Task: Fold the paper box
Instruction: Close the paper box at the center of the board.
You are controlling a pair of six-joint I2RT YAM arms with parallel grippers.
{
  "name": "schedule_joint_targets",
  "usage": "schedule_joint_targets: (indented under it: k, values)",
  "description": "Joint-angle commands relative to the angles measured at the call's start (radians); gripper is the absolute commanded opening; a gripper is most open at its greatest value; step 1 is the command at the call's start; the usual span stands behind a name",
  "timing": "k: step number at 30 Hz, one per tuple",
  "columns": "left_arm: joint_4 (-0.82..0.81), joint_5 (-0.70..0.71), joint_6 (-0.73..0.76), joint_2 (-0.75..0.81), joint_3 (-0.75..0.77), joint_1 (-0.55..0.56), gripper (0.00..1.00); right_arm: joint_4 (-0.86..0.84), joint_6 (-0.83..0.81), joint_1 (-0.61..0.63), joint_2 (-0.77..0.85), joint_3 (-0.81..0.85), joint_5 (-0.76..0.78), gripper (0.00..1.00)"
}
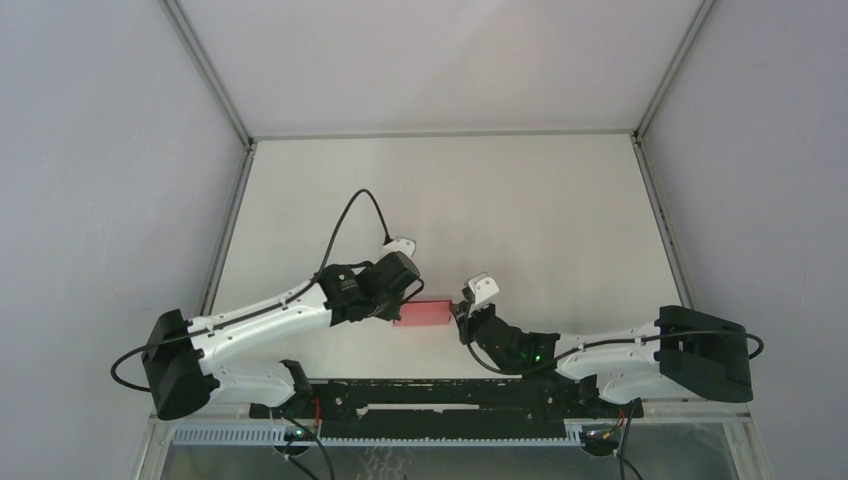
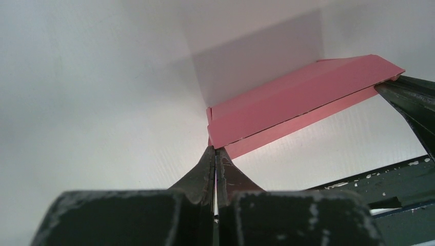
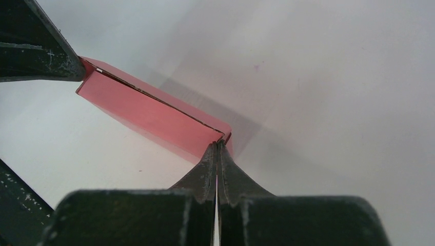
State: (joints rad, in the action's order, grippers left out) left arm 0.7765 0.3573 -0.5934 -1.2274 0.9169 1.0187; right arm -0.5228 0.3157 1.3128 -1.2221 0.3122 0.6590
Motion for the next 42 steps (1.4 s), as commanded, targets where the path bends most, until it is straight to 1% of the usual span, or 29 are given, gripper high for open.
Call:
schedule_joint_targets:
  k: [1,12,20,21,25,35,42]
  values:
    - [-0.086,-0.113,-0.013,0.042,0.054,-0.01,0.02,0.02,-0.028,0.026,-0.026,0.041,-0.031,0.0]
    - [-0.096,-0.198,-0.012,0.081,0.033,-0.045,0.02,0.045,-0.063,0.03,-0.001,0.045,-0.034,0.0]
    - [-0.109,-0.225,-0.02,0.091,0.024,-0.051,0.01,0.062,-0.084,0.016,0.033,0.044,-0.113,0.0]
    - [-0.11,-0.225,-0.021,0.091,0.021,-0.052,0.01,0.067,-0.079,0.009,0.037,0.044,-0.128,0.03]
    - [-0.118,-0.225,-0.026,0.089,0.003,-0.056,0.01,0.093,-0.067,0.001,0.063,0.045,-0.138,0.1]
    - [-0.16,-0.23,-0.031,0.057,-0.044,-0.073,0.01,0.235,-0.026,-0.062,0.133,0.108,-0.204,0.2]
    - [-0.203,-0.249,-0.023,0.021,-0.068,-0.087,0.0,0.254,-0.015,-0.131,0.178,0.108,-0.286,0.28]
